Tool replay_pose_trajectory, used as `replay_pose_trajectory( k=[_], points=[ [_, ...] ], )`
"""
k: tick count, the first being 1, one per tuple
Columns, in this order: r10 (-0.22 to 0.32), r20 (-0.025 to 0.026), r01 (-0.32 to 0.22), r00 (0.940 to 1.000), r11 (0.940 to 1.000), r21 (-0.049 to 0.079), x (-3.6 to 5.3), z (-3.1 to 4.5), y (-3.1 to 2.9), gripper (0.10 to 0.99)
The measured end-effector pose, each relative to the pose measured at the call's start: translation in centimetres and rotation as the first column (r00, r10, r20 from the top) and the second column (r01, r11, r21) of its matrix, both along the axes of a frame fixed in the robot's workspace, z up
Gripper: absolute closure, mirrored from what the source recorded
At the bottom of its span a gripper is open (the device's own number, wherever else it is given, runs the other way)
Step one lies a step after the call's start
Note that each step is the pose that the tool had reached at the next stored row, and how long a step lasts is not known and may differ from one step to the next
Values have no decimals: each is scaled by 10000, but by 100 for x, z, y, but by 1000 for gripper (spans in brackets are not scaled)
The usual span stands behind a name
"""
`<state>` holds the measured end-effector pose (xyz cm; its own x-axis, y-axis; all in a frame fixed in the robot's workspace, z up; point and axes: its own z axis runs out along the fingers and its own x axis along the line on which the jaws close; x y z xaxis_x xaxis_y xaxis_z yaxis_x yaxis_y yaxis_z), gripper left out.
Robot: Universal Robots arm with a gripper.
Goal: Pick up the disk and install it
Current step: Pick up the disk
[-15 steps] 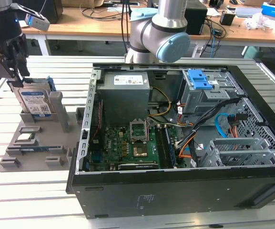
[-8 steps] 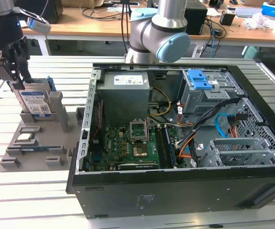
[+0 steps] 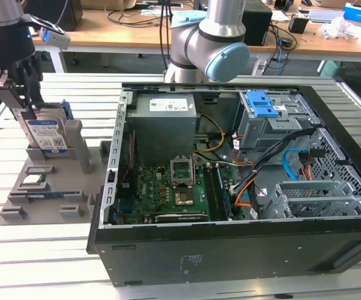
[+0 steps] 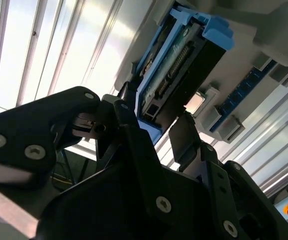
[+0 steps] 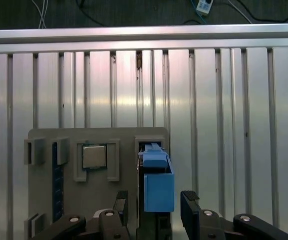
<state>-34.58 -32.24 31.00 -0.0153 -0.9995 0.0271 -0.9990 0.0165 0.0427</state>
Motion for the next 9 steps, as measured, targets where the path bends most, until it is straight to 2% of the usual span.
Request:
replay_pose_trajectory(
  k=[9],
  points=[
    [0,0,0,10000,10000,-5,11,-133,4,545]
  ],
)
